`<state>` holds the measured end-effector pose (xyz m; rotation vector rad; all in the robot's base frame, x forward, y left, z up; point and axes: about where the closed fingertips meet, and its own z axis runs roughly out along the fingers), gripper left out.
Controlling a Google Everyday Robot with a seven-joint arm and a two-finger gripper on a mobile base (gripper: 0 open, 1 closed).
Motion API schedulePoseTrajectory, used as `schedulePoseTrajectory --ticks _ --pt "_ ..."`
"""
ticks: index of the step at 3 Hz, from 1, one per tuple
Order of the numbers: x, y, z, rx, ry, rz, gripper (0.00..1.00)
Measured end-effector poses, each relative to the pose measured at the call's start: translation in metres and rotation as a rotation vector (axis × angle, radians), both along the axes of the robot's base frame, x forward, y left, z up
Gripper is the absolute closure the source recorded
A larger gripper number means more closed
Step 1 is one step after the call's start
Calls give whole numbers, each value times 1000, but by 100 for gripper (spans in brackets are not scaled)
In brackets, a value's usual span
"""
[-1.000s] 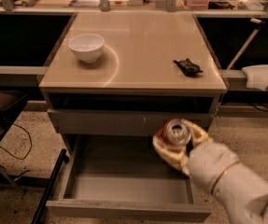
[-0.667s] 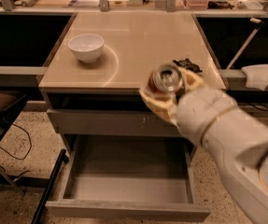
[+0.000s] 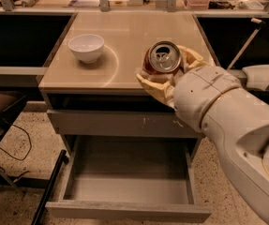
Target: Pick coke can from middle drawer and place on counter
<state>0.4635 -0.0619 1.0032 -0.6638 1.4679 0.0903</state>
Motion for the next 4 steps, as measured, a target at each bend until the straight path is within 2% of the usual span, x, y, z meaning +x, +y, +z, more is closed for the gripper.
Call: schedulePoseTrajectory --ticks 1,2,3,4 --pt "16 -1 19 -20 -41 16 100" --pt "61 -62 80 -78 -140 -111 100" --pt "85 -95 131 -158 -210 -233 100" --pt "100 -91 116 -289 -209 -238 100"
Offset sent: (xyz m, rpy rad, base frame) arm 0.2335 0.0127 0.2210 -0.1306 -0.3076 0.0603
